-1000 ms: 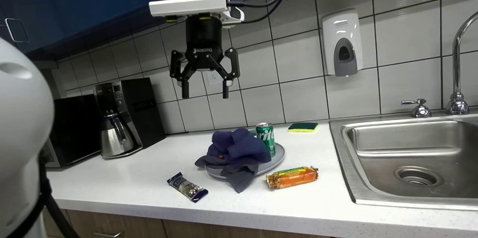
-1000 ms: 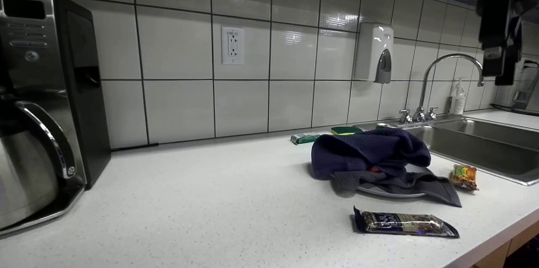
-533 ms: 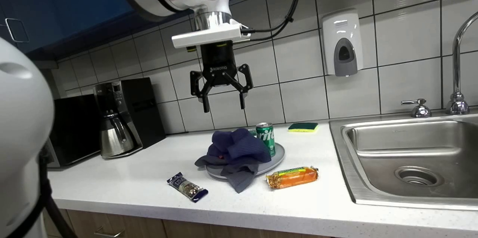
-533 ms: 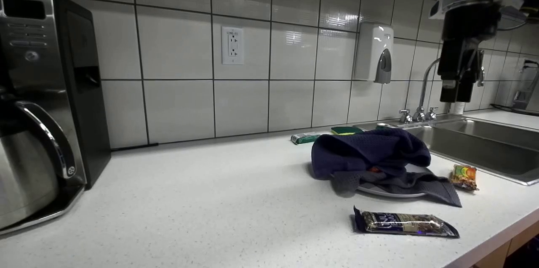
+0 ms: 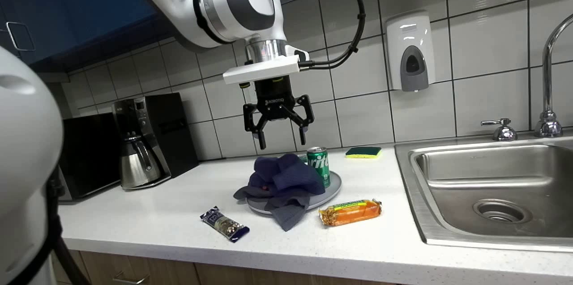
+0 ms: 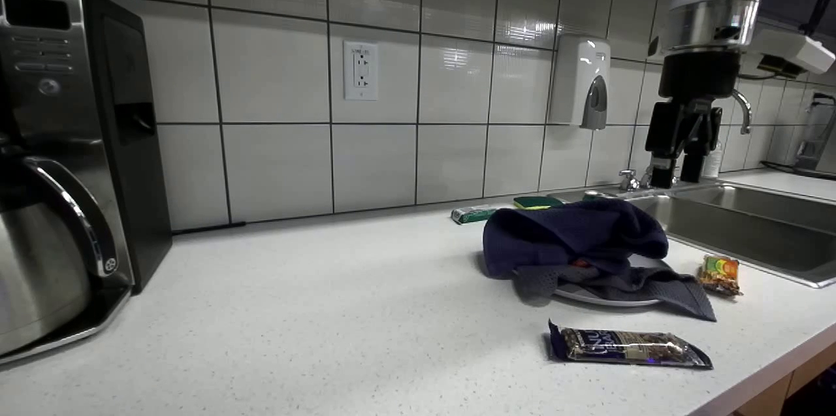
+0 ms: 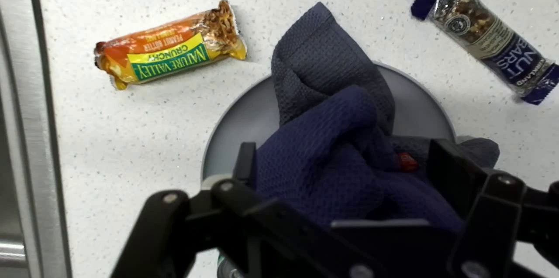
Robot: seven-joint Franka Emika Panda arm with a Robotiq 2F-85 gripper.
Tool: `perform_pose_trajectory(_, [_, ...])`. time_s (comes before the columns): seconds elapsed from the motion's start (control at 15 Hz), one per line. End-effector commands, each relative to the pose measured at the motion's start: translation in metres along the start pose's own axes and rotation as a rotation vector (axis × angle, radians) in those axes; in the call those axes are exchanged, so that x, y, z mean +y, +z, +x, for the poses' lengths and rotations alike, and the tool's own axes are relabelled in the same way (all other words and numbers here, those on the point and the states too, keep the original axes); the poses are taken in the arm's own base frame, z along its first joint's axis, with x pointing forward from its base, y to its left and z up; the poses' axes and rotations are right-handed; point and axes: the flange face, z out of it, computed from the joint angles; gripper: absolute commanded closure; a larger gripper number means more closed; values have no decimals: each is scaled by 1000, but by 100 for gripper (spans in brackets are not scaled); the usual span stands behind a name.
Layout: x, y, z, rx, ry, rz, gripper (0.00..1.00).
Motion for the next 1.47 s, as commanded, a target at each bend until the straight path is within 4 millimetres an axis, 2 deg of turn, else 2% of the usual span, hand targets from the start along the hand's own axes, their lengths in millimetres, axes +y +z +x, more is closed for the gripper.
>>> perform_pose_trajectory(0.0, [0, 12, 10, 20, 36, -17, 0])
perform_pose_trajectory(0.73, [-26, 38, 38, 63, 46, -35, 0])
perform_pose_trajectory(1.4, [-42, 79, 70, 88, -12, -61, 0])
